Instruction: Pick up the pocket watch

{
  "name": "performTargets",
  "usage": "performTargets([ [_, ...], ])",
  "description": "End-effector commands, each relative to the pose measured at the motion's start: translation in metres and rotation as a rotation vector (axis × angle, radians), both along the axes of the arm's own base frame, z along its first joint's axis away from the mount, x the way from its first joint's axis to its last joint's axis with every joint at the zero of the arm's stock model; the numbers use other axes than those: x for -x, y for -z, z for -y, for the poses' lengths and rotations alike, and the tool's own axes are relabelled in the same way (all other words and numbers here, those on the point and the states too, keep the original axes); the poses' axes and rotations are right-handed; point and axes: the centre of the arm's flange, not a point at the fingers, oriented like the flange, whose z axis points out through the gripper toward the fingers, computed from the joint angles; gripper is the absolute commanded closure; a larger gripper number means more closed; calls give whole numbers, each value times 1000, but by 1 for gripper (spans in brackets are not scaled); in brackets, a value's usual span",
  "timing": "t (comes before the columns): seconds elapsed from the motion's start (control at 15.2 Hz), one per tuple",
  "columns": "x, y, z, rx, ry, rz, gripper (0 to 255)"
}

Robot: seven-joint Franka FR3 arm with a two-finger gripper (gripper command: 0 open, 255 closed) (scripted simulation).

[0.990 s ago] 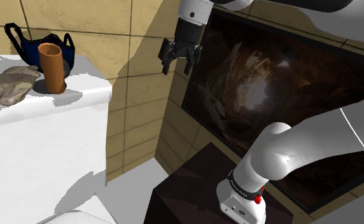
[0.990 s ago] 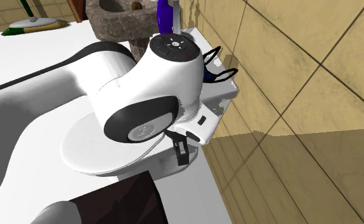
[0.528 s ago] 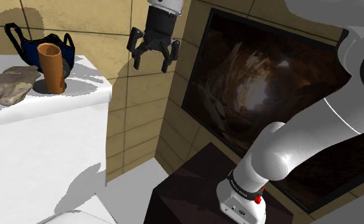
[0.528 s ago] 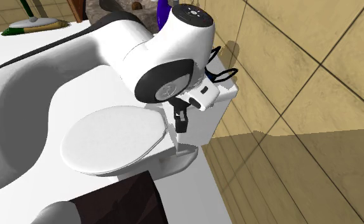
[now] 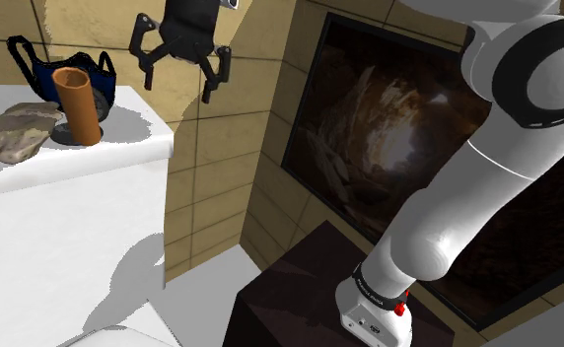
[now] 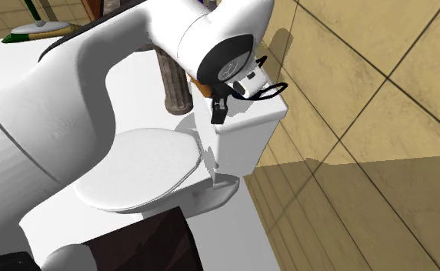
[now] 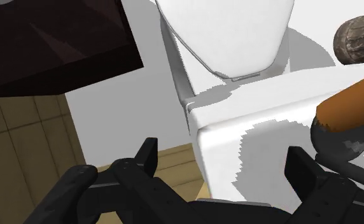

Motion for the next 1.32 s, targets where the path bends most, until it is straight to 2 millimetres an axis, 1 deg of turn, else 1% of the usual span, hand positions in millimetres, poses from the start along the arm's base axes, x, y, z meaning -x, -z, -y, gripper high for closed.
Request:
performTargets([
  [0.0,-16,-2,-20,-25,24,-23,0],
  [0.53,-78,-16,-93,-118,108,-107,0],
  [0.59,-79,-17,-94,-120,110,-108,0],
  [0.99,-79,15,-94,-120,110,-108,0],
  [1.06,-79,23,-94,-120,110,-108,0],
  [1.19,-79,23,-94,-120,110,-108,0],
  [1.25,-79,23,-94,-120,110,-108,255],
])
